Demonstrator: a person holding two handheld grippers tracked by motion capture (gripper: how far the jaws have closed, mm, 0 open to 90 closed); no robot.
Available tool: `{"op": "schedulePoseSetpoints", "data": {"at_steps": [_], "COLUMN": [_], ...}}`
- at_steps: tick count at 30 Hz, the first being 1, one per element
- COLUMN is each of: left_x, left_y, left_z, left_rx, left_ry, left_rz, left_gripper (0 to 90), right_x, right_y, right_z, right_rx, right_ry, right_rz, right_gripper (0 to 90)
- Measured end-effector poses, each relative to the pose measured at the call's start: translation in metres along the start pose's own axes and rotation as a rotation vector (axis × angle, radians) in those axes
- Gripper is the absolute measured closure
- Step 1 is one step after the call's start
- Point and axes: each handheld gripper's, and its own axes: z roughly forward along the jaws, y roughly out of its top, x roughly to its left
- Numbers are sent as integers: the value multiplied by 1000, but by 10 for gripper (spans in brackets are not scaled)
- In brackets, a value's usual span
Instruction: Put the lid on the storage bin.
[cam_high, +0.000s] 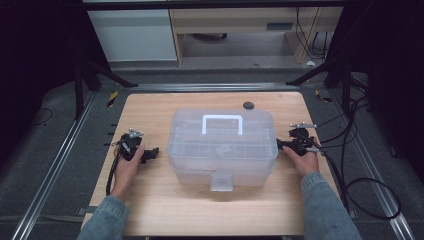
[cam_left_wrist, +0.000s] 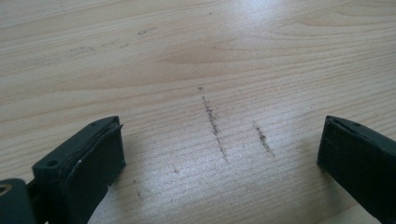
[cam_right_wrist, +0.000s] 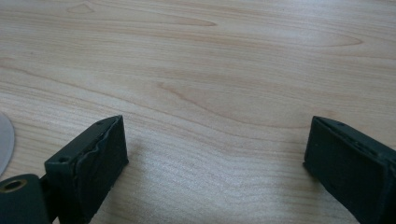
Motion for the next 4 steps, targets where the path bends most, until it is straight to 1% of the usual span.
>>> {"op": "schedulePoseSetpoints", "data": {"at_steps": [4], "left_x": [0], "left_y": [0], "left_z": [0], "left_rx": [1], "left_ry": [4], "left_rz": [-6], "left_gripper": [0], "right_x": [1], "right_y": [0], "right_z": [0], "right_rx": [4], "right_ry": [1], "right_rz": [4], "right_gripper": [48]}}
